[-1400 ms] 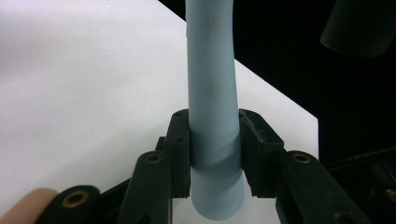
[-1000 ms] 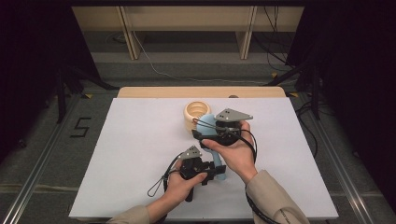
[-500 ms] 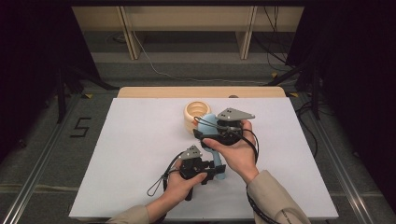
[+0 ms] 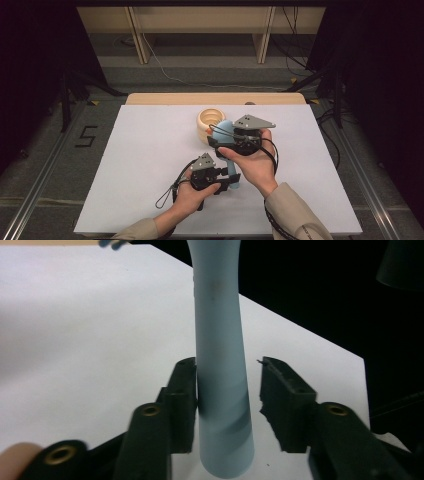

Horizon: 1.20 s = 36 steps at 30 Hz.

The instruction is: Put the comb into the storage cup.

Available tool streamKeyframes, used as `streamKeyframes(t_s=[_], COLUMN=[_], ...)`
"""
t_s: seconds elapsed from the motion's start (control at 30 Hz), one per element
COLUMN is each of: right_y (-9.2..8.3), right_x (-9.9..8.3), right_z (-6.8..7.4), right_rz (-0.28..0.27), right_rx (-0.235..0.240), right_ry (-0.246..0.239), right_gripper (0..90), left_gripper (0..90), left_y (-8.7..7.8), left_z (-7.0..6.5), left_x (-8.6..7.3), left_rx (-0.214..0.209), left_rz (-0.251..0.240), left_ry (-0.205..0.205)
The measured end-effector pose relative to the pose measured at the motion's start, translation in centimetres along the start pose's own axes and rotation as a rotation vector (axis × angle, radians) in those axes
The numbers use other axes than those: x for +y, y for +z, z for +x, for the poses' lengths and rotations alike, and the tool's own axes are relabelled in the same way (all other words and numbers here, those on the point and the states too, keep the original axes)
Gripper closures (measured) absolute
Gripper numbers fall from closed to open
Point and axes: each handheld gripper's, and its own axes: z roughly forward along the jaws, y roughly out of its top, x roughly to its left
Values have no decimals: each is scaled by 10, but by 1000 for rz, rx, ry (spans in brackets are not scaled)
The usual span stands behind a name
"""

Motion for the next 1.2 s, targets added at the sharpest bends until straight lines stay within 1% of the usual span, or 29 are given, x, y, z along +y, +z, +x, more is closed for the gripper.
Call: streamKeyframes(t_s=[0.07,0.13,0.2,0.27,0.33,0.4,0.5,0.57,0.6,0.7,0.83,0.87,0.93,1.2], right_y=[-1,-2,-4,-5,-7,-7,-8,-10,-11,-12,-14,-15,-16,-20], right_x=[1,2,2,3,3,3,3,4,4,5,5,5,6,7], right_z=[0,0,-1,-1,-3,-3,-5,-6,-6,-8,-11,-11,-13,-16], right_rz=[-9,-18,-28,-37,-42,-47,-59,-64,-67,-78,-85,-87,-91,-110], right_rx=[2,-3,-7,-12,-15,-19,-27,-29,-28,-37,-46,-48,-54,-75], right_ry=[1,-4,-4,-2,1,7,11,13,19,24,29,26,29,31], right_gripper=[211,211,211,211,211,211,211,211,211,211,211,211,211,211], left_gripper=[519,447,364,294,218,162,133,64,37,2,0,0,0,0], left_y=[-2,-3,-5,-6,-9,-11,-14,-17,-20,-26,-33,-35,-38,-57], left_z=[1,1,1,1,1,1,2,3,4,7,12,13,15,27], left_x=[2,3,4,5,6,6,6,5,5,7,9,9,9,8], left_rx=[25,37,58,88,112,127,131,137,147,167,187,200,219,246], left_rz=[0,4,14,30,42,51,67,85,89,88,82,80,72,49], left_ry=[23,35,52,59,85,109,130,156,169,185,212,226,241,220])
